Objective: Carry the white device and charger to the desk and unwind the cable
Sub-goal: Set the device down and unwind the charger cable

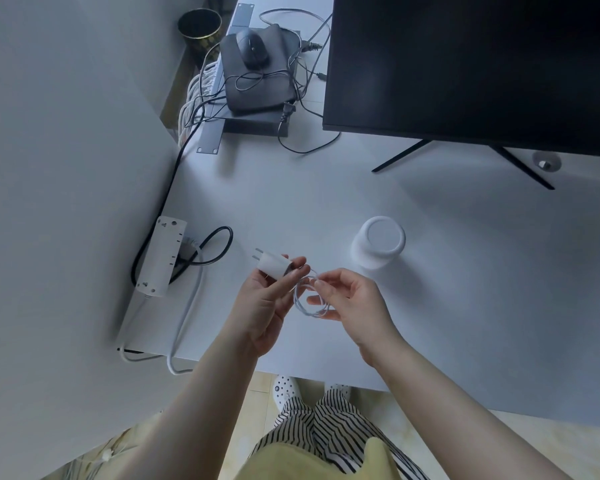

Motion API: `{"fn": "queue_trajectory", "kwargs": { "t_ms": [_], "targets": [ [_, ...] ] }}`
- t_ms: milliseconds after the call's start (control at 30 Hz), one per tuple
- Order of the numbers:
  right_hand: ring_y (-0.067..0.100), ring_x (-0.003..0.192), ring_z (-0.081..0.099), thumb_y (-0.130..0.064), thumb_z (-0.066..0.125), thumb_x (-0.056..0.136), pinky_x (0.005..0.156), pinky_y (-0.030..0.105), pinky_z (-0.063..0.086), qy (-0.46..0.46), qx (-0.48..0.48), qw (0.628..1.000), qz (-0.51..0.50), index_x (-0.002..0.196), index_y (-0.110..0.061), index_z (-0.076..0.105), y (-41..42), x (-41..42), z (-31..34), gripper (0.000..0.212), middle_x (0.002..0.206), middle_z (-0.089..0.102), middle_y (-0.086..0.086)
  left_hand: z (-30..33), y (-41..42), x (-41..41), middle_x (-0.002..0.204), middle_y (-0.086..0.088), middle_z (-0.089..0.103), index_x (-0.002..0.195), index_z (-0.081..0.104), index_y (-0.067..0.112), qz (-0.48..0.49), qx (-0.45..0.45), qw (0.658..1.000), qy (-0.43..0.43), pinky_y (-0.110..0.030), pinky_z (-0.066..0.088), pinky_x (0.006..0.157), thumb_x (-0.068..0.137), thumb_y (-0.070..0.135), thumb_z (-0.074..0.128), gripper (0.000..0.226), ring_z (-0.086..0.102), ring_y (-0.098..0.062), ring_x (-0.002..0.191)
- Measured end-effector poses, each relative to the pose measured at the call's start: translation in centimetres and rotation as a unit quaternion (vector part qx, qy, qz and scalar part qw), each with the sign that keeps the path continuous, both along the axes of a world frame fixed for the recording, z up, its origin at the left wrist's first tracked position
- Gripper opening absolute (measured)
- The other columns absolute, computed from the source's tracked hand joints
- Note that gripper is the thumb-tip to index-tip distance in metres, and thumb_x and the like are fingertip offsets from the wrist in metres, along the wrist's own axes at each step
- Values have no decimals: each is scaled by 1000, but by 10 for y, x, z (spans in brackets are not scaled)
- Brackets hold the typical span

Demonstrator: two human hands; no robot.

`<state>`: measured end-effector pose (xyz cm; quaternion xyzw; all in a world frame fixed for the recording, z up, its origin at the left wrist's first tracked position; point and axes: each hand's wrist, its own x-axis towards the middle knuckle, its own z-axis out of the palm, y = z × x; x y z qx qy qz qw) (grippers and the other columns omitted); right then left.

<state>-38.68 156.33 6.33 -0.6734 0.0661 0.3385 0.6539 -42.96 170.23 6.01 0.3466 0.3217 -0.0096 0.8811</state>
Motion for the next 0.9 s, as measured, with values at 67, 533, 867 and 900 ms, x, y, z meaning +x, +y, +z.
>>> {"fn": "queue_trajectory", "kwargs": {
  "t_ms": [67, 533, 867, 900],
  "targets": [
    [18, 81, 69, -12, 66, 88, 70, 29, 58, -14, -12, 1000, -6, 88, -8, 68, 2, 1, -1, 5, 95, 74, 16, -2, 1, -1, 95, -6, 72, 98, 60, 8, 3, 12, 1000, 2, -22, 56, 73, 70, -3, 68, 31, 72, -15, 86],
    [16, 118, 54, -29, 63, 71, 96, 34, 46, -15, 2, 1000, -16, 69, -25, 65, -10, -8, -2, 5, 121, 56, -3, -9, 16, -6, 93, -4, 70, 97, 56, 11, 69, 26, 997, 31, -17, 56, 67, 84, -10, 57, 24, 72, -10, 78],
    [-2, 76, 58, -14, 59, 92, 64, 10, 41, -101, -6, 994, -43, 80, -20, 73, -9, -7, 10, 19, 93, 72, -8, -13, 29, -10, 93, -9, 64, 103, 58, 2, 99, 8, 995, 32, -16, 54, 60, 88, -3, 56, 16, 69, -7, 67],
    [2, 69, 56, -8, 57, 92, 61, 13, 40, -74, 42, 995, -60, 85, -17, 72, -10, -7, 11, 19, 85, 74, -6, -13, 31, -11, 93, -9, 64, 100, 59, 3, 104, 10, 994, 33, -15, 54, 60, 89, -4, 55, 14, 69, -7, 66]
  ]
}}
